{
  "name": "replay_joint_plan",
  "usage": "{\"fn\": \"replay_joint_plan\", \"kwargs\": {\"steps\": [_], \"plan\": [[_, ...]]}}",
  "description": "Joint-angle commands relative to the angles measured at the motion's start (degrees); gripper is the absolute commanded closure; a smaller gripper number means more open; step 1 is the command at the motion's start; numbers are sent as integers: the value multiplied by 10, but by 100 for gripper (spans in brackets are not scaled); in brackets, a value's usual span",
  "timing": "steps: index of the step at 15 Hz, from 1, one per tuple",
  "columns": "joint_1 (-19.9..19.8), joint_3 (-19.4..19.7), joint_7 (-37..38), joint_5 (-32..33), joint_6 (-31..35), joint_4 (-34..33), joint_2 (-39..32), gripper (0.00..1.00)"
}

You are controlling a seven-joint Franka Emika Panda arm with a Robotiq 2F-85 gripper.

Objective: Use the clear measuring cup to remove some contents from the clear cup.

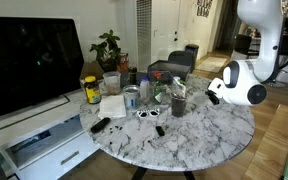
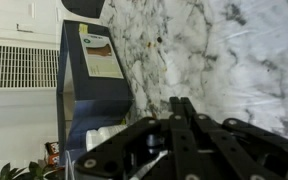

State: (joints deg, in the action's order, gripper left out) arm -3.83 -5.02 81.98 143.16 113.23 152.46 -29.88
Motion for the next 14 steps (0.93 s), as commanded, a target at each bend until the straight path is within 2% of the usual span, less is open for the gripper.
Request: {"fn": "replay_joint_plan", "kwargs": {"steps": [1, 4, 14], "plan": [[-4, -10, 23, -6, -49, -14, -35, 99], [-1, -12, 15, -3, -67, -19, -53, 99], [-1, -18, -12, 9, -58, -22, -78, 99]]}}
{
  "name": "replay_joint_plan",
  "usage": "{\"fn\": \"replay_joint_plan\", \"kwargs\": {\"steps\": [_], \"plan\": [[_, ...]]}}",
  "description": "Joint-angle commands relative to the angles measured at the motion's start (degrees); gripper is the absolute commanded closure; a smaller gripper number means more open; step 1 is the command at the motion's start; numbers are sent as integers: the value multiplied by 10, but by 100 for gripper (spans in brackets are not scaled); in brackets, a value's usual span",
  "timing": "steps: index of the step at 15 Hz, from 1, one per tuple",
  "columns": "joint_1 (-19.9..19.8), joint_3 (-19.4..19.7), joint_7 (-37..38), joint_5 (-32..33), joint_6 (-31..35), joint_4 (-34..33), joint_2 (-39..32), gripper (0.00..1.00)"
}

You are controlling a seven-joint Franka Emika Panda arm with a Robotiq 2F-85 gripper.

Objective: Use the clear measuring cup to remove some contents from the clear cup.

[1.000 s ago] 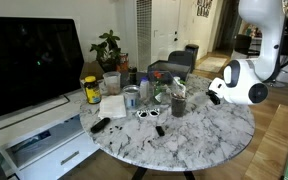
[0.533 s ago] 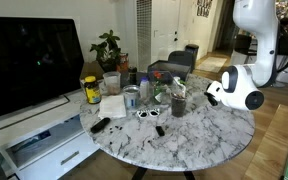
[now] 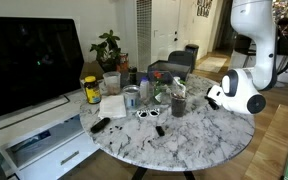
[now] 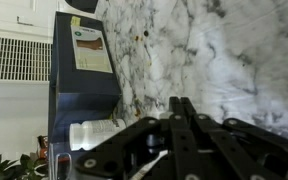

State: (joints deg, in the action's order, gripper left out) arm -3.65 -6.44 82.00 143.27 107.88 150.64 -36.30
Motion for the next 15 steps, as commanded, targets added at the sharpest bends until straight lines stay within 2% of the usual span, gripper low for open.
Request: {"fn": "replay_joint_plan", "kwargs": {"steps": [1, 2, 3, 7, 11, 12, 15], "plan": [[-3, -4, -13, 10, -3, -3, -13, 71], [-3, -4, -12, 12, -3, -3, -11, 70], [-4, -4, -13, 14, -2, -2, -11, 64], [0, -10, -15, 10, -1, 1, -7, 32], [17, 5, -20, 10, 11, 4, 6, 5], [22, 10, -30, 10, 21, 6, 14, 0], [39, 23, -49, 10, 41, 9, 32, 0]]}}
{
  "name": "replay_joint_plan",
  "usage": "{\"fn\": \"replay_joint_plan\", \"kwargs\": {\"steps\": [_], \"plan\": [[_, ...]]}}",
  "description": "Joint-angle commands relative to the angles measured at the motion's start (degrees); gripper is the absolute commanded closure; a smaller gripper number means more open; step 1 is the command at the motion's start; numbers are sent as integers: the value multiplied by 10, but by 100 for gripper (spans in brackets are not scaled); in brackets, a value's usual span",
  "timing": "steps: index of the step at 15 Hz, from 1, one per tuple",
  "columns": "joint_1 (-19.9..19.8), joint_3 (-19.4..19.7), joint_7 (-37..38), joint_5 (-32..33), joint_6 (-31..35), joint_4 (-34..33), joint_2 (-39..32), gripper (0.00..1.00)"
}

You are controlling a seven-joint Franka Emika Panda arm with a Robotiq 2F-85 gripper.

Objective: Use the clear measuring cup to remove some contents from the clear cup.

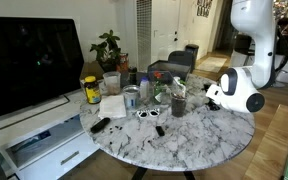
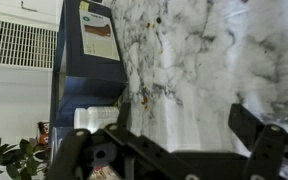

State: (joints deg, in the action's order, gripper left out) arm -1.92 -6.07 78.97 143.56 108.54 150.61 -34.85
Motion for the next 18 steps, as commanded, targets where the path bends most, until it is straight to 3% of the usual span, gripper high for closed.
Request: {"fn": "replay_joint_plan", "kwargs": {"steps": [1, 5, 11, 16, 18], "plan": [[27, 23, -26, 7, 44, 10, 21, 0], [36, 40, -69, 7, 82, 10, 34, 0], [-23, 36, -142, -22, 76, 9, 49, 0], [-51, 35, -217, -77, 112, 11, 78, 0], [-59, 35, -258, -109, 148, 21, 124, 0]]}}
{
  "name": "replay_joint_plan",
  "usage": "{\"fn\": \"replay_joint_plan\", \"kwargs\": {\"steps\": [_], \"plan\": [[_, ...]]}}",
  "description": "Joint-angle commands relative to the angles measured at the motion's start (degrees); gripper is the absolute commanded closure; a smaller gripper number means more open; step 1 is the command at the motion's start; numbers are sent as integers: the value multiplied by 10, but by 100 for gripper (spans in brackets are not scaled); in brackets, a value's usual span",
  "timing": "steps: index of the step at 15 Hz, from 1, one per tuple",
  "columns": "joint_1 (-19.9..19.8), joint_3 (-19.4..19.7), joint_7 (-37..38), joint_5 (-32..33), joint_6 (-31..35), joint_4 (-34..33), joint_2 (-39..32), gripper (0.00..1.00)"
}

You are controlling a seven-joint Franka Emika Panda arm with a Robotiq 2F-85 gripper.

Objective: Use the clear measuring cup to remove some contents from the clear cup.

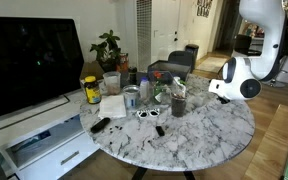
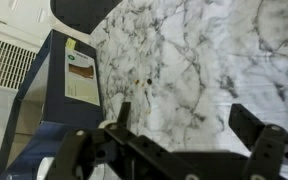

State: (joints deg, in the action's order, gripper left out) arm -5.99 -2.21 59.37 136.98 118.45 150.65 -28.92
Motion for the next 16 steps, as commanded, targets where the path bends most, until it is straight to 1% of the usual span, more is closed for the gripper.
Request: {"fn": "replay_joint_plan", "kwargs": {"steps": [1, 4, 6, 8, 10, 12, 13, 16], "plan": [[-19, -1, -90, -60, 62, 26, 89, 0], [-23, 2, -166, -109, 131, 43, 186, 0], [-24, 10, -238, -168, 199, 49, 247, 0], [-26, 26, -324, -251, 303, 50, 303, 0], [-22, 46, -388, -327, 398, 53, 351, 0], [-22, 72, -477, -424, 474, 60, 374, 0], [-36, 69, -522, -471, 508, 66, 379, 0], [-39, 102, -653, -593, 603, 91, 370, 0]]}}
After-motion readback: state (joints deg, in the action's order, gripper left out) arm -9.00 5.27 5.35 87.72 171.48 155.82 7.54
